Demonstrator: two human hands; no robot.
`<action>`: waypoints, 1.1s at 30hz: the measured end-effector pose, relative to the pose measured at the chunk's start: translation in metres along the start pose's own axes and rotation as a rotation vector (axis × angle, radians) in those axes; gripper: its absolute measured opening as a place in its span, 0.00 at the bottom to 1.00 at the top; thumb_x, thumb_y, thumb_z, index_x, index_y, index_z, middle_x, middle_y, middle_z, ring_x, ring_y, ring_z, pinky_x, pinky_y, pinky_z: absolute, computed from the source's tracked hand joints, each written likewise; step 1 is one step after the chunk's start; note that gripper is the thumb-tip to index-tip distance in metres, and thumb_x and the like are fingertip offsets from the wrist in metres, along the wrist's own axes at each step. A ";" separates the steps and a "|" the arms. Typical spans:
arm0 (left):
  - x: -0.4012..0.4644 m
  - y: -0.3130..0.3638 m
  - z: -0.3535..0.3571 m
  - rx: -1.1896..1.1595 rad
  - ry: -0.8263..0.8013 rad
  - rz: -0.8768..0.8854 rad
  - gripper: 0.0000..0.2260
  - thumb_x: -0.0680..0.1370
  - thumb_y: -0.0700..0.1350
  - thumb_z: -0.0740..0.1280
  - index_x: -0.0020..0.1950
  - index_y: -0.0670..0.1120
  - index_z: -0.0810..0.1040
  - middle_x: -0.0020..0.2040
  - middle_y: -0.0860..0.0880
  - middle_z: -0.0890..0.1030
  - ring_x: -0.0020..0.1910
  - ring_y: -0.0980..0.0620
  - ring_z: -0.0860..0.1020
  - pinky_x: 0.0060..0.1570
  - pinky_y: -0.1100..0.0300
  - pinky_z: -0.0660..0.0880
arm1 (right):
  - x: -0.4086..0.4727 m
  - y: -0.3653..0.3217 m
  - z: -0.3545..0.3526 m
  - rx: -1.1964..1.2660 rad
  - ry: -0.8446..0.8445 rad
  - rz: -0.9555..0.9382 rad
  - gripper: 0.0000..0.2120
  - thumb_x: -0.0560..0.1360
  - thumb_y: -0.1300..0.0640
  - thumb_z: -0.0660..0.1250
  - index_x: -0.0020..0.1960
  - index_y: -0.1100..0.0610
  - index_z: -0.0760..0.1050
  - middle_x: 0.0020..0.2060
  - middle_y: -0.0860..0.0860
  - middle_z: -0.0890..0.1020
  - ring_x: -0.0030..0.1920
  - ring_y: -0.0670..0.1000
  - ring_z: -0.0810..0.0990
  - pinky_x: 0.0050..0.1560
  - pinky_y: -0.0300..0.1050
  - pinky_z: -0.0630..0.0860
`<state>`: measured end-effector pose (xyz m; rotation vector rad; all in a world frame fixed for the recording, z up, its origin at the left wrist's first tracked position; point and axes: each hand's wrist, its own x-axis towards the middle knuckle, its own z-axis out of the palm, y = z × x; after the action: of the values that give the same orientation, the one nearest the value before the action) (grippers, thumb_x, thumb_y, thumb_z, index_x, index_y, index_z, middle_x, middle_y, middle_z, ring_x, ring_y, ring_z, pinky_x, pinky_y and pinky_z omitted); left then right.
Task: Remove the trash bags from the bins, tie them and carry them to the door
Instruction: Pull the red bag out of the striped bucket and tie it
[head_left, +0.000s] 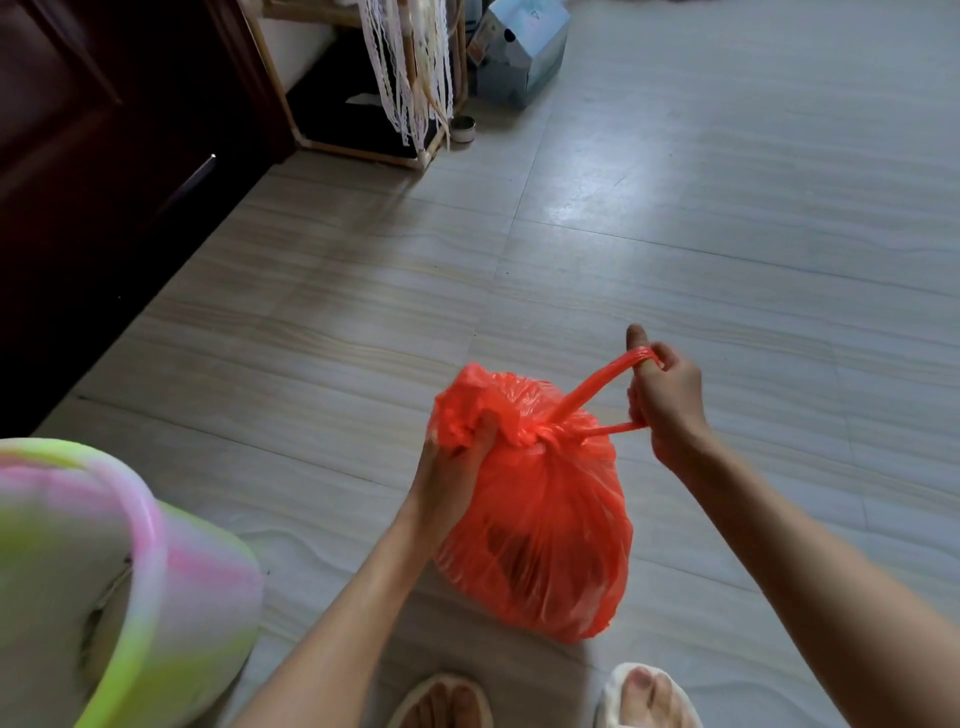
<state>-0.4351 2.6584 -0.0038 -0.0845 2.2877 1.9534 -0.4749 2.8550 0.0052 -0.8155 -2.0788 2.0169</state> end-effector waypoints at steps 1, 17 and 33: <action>0.002 -0.002 0.000 0.125 -0.025 0.051 0.10 0.78 0.49 0.60 0.44 0.54 0.81 0.43 0.60 0.82 0.51 0.57 0.76 0.57 0.58 0.70 | 0.002 -0.001 -0.002 -0.148 0.016 -0.133 0.18 0.76 0.47 0.62 0.30 0.52 0.65 0.23 0.49 0.65 0.24 0.47 0.63 0.27 0.39 0.60; 0.013 -0.011 0.000 0.302 0.077 -0.242 0.17 0.81 0.47 0.55 0.51 0.37 0.78 0.48 0.40 0.80 0.55 0.43 0.77 0.40 0.66 0.64 | -0.012 0.019 -0.005 0.687 -0.125 0.627 0.26 0.79 0.39 0.42 0.40 0.57 0.67 0.32 0.56 0.78 0.39 0.58 0.78 0.44 0.53 0.73; -0.012 -0.038 -0.010 0.113 0.552 -0.539 0.20 0.81 0.45 0.55 0.49 0.29 0.77 0.51 0.33 0.80 0.52 0.37 0.77 0.50 0.50 0.72 | -0.016 0.033 -0.028 0.546 0.072 0.559 0.05 0.58 0.62 0.48 0.27 0.53 0.53 0.13 0.48 0.54 0.13 0.46 0.51 0.23 0.29 0.47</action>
<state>-0.4190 2.6422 -0.0380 -1.2209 2.3067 1.6431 -0.4394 2.8709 -0.0192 -1.4155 -1.2222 2.5856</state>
